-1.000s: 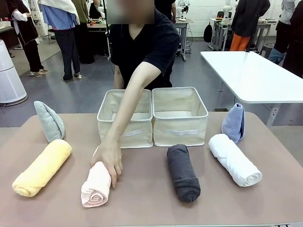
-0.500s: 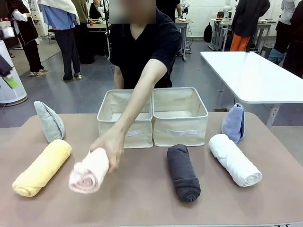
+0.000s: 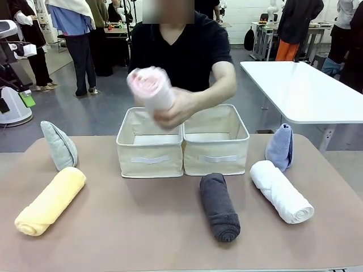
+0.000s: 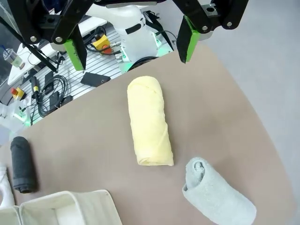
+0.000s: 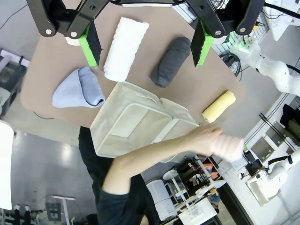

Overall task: Sort the towels based on their folding style.
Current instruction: Pick up one triangle-folded towel and place it in the left Fabric basket.

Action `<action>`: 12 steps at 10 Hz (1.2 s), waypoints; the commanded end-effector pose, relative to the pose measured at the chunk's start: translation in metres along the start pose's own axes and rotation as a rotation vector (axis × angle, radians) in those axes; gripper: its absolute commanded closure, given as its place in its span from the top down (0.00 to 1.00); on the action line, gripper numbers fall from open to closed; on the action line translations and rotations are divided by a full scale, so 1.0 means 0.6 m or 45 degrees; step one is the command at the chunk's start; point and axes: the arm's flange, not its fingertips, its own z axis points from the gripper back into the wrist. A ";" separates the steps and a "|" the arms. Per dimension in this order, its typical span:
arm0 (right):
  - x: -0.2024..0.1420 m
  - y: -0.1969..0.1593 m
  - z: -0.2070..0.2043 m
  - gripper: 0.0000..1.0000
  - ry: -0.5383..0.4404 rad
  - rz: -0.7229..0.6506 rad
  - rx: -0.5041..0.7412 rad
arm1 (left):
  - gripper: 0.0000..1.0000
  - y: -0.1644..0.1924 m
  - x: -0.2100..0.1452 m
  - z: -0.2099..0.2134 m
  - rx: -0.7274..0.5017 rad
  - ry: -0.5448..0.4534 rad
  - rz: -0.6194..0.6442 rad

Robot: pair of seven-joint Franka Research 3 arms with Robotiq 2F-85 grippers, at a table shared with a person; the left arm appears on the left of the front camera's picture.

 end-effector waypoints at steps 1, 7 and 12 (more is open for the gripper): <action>0.001 -0.001 -0.004 1.00 -0.019 0.015 0.023 | 1.00 0.005 -0.016 -0.008 0.014 -0.031 -0.033; 0.001 -0.001 -0.004 1.00 -0.019 0.015 0.023 | 1.00 -0.041 0.101 -0.110 0.485 -0.233 0.749; 0.001 -0.001 -0.004 1.00 -0.019 0.015 0.023 | 1.00 -0.024 0.144 -0.209 0.589 -0.179 0.917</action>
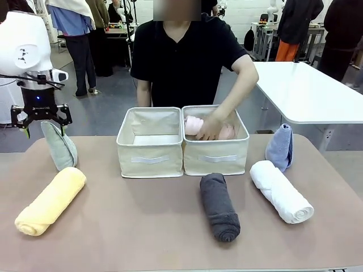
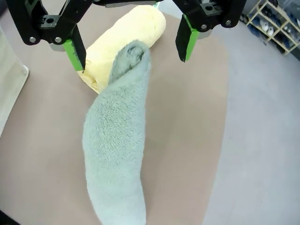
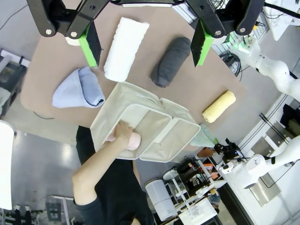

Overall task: Sort the towels based on their folding style.
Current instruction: Pick up one triangle-folded towel and place it in the left Fabric basket.

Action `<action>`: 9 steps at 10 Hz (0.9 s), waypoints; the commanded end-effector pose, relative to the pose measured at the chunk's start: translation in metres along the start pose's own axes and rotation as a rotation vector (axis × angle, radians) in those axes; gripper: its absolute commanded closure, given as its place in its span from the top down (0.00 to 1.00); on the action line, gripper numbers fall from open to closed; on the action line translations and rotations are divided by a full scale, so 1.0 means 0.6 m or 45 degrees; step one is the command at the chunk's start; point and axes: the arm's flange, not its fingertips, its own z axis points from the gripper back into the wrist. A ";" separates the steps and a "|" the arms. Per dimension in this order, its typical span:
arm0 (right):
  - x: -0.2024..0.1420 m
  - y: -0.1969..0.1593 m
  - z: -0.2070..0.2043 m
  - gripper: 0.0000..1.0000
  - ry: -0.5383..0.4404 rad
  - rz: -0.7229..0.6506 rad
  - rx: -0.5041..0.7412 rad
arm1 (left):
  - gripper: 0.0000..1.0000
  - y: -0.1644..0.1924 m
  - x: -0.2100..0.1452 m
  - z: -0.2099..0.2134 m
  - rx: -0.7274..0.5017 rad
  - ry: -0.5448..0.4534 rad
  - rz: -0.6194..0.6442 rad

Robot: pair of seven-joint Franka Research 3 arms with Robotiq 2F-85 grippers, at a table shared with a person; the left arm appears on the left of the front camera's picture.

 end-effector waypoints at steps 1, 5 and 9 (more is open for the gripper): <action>0.001 -0.001 -0.004 1.00 -0.020 0.014 0.025 | 1.00 -0.009 0.008 0.004 -0.004 -0.018 0.037; 0.001 -0.001 -0.004 1.00 -0.020 0.014 0.025 | 1.00 -0.008 0.037 -0.020 -0.052 -0.044 0.011; 0.001 -0.001 -0.004 1.00 -0.020 0.014 0.025 | 1.00 -0.006 0.047 -0.026 -0.145 -0.034 -0.048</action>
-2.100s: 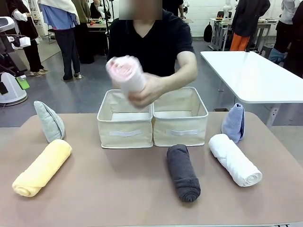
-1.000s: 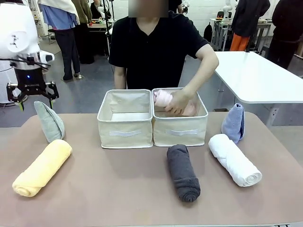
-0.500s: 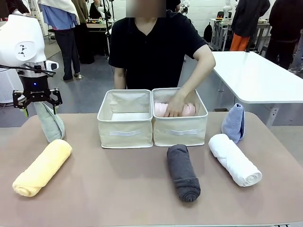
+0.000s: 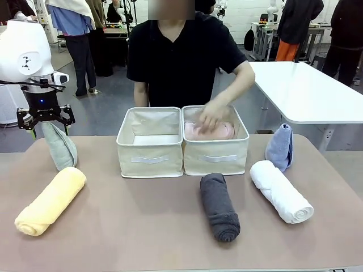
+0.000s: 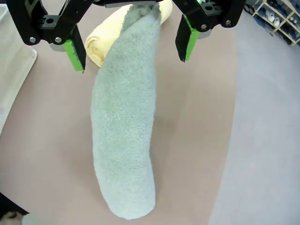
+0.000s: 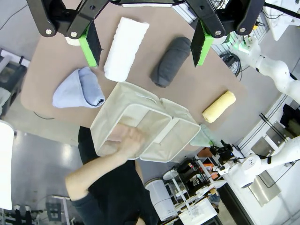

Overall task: Sort the towels based on their folding style.
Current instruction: Pick up one triangle-folded towel and place it in the left Fabric basket.

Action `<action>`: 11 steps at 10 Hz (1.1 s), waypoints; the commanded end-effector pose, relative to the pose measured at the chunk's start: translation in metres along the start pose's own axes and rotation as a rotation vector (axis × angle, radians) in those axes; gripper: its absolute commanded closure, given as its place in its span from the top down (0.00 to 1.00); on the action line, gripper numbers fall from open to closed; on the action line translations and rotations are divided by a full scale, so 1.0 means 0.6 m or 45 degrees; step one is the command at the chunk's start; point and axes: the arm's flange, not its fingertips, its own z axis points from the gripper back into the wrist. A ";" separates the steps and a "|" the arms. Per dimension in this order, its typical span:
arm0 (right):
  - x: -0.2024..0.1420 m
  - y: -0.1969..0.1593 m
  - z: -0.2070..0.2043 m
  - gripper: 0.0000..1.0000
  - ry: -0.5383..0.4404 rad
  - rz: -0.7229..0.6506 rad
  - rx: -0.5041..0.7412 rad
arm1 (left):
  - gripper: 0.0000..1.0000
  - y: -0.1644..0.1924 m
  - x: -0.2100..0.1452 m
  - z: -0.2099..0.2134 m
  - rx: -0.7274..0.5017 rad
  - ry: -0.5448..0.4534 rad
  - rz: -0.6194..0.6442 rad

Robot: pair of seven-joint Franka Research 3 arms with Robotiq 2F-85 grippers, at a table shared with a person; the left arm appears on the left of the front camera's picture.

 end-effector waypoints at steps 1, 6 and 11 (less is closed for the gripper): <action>0.001 -0.001 -0.004 1.00 -0.020 0.014 0.025 | 0.44 -0.002 0.005 -0.001 -0.082 0.042 -0.027; 0.001 -0.001 -0.004 1.00 -0.020 0.014 0.025 | 0.00 0.006 0.007 0.002 -0.080 0.002 -0.034; 0.001 -0.001 -0.004 1.00 -0.020 0.014 0.025 | 0.00 0.017 0.005 0.008 -0.039 0.019 -0.075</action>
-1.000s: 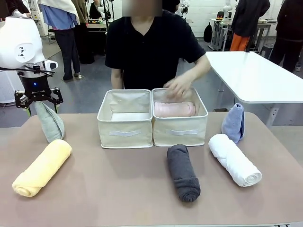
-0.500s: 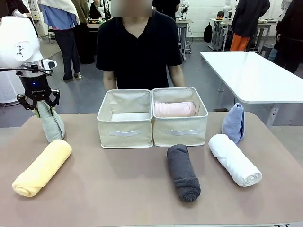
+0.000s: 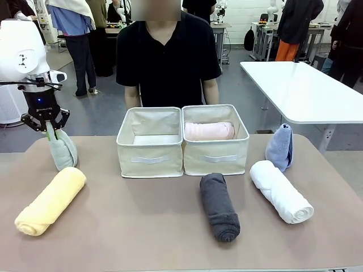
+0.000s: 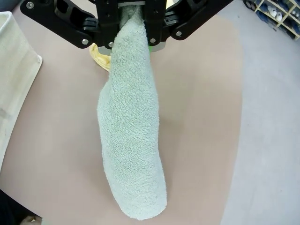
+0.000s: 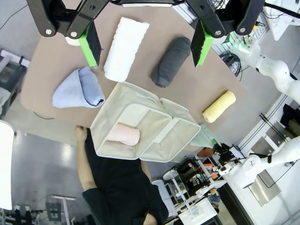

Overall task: Sort the towels based on their folding style.
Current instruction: Pick up one triangle-folded towel and place it in the left Fabric basket.

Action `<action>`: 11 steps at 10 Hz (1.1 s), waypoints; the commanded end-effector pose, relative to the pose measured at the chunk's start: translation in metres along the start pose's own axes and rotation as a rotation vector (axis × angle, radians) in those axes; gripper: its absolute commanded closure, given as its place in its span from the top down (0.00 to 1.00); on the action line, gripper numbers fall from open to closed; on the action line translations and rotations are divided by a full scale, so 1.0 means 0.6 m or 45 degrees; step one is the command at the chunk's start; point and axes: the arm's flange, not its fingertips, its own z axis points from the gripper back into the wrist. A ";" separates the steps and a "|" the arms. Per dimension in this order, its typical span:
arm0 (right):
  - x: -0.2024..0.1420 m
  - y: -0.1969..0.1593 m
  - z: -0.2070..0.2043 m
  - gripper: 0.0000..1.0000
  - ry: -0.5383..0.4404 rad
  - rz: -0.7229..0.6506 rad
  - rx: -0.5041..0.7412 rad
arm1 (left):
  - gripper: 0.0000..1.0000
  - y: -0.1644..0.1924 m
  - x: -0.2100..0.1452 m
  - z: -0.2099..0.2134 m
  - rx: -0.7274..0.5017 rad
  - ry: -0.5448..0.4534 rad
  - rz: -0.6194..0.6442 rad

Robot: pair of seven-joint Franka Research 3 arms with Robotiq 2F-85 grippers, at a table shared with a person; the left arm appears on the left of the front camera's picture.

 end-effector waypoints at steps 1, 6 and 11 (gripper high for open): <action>0.001 -0.001 -0.004 1.00 -0.020 0.014 0.025 | 0.00 0.009 -0.002 0.014 0.031 0.009 -0.065; 0.001 -0.001 -0.004 1.00 -0.020 0.014 0.025 | 0.13 0.110 -0.044 0.256 0.034 -0.062 -0.183; 0.001 -0.001 -0.004 1.00 -0.020 0.014 0.025 | 0.13 0.195 -0.092 0.429 -0.164 0.260 -0.434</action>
